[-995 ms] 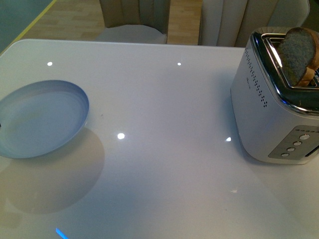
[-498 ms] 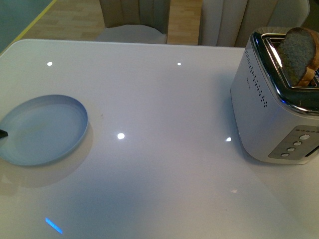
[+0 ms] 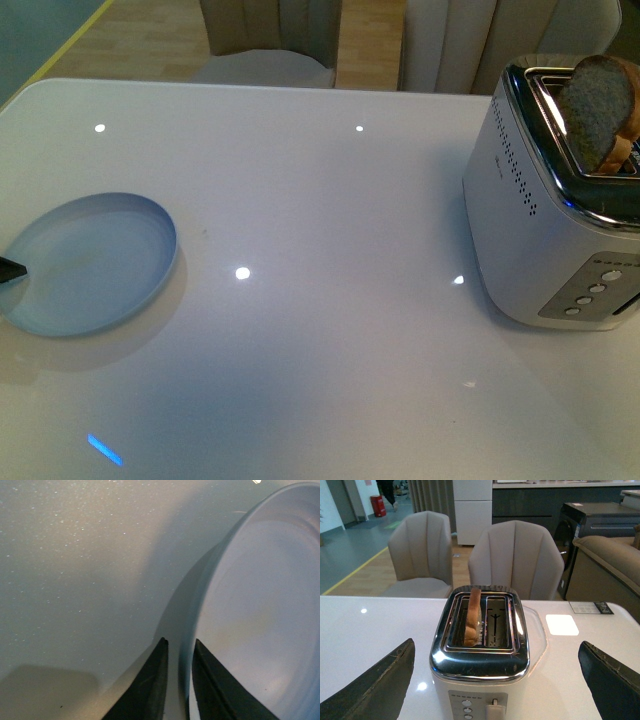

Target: Left arm holds plate, right arm toasts bread

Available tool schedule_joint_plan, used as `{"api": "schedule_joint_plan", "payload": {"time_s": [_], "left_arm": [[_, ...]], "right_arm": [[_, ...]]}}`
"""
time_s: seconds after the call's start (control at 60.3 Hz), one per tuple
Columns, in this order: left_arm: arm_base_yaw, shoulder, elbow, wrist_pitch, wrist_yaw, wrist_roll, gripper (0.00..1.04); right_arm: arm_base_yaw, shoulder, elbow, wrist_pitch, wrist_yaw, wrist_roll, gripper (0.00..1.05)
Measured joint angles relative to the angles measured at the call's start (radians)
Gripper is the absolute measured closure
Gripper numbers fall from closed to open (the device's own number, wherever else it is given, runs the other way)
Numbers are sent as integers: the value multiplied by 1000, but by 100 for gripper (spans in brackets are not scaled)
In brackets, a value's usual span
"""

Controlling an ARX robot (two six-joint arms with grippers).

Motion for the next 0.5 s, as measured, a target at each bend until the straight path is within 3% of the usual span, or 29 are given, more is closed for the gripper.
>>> {"api": "schedule_joint_plan", "payload": {"time_s": [0.398,0.431,0.498], "left_arm": [[-21,-227,-87,27,-8,-22,10],[-26,-266,-105,28,-5,-23,6],[-39,-351,-144,27,4,-29,8]], "right_arm": [[0,0,0,0,0,0,9],[0,0,0,0,0,0,9],[0,0,0,0,0,0,9]]}}
